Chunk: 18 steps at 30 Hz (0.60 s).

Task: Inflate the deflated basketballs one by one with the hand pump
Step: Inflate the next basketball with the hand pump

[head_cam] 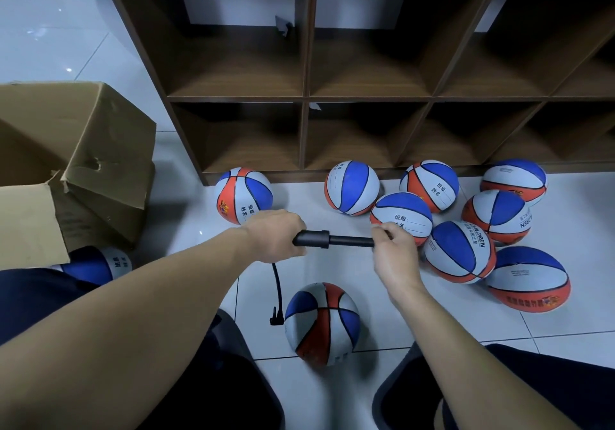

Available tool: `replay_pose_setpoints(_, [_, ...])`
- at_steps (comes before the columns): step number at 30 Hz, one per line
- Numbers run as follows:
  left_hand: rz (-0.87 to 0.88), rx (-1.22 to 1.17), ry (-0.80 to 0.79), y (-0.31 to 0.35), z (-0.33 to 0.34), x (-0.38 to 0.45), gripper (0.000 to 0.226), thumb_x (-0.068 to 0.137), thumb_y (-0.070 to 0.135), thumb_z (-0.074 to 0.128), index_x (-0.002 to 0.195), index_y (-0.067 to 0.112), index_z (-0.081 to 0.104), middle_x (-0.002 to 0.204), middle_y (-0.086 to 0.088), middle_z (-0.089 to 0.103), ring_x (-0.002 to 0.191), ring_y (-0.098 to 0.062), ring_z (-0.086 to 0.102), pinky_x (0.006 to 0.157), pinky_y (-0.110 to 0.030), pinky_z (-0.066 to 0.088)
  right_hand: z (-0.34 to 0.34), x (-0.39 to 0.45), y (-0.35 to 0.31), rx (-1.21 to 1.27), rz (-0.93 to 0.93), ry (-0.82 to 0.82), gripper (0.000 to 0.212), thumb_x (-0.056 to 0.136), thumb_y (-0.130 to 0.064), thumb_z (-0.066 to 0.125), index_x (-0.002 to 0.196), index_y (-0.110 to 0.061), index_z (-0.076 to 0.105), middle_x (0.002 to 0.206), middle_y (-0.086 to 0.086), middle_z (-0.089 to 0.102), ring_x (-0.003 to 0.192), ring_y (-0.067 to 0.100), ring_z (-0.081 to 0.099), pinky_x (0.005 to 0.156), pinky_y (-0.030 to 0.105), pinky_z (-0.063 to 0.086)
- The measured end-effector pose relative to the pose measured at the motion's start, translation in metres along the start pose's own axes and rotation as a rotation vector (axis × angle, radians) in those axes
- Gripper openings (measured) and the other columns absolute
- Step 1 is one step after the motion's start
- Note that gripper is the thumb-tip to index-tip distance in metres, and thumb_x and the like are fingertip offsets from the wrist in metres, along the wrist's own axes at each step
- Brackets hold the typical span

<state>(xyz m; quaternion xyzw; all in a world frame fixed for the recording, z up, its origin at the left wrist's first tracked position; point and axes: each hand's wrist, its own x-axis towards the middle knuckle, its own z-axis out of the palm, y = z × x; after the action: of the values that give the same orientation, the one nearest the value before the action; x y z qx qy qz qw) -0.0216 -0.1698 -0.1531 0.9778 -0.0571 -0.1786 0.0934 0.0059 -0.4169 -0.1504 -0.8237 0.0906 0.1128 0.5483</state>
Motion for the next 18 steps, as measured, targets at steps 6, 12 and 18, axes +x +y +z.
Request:
replay_pose_setpoints(6, [-0.066,-0.011,-0.024,-0.006,-0.002,-0.003,0.037,0.101,0.057,0.063,0.076,0.029,0.058,0.072,0.004,0.063,0.066,-0.019,0.062,0.058,-0.032,0.050,-0.009,0.009,0.009,0.075,0.036,0.129,0.024,0.098,-0.020,0.055,0.080,-0.005,0.049,0.071,-0.001,0.046,0.071,0.021,0.041,0.070,0.037,0.041])
replay_pose_setpoints(12, [-0.016,0.029,0.035,0.017,-0.001,0.001,0.035,0.102,0.055,0.062,0.082,0.026,0.062,0.071,0.005,0.062,0.065,-0.018,0.061,0.053,-0.030,0.041,0.011,-0.009,-0.001,0.011,-0.035,0.146,0.031,0.098,-0.013,0.051,0.069,-0.016,0.040,0.061,-0.010,0.040,0.066,0.020,0.037,0.065,0.039,0.035])
replay_pose_setpoints(18, [0.030,0.028,0.047,0.035,0.004,0.001,0.038,0.103,0.056,0.061,0.083,0.023,0.062,0.070,0.005,0.059,0.063,-0.020,0.057,0.051,-0.031,0.032,0.029,-0.031,0.000,-0.062,-0.070,0.084,0.027,0.107,-0.020,0.049,0.083,-0.008,0.053,0.076,0.003,0.056,0.071,0.020,0.050,0.064,0.038,0.040])
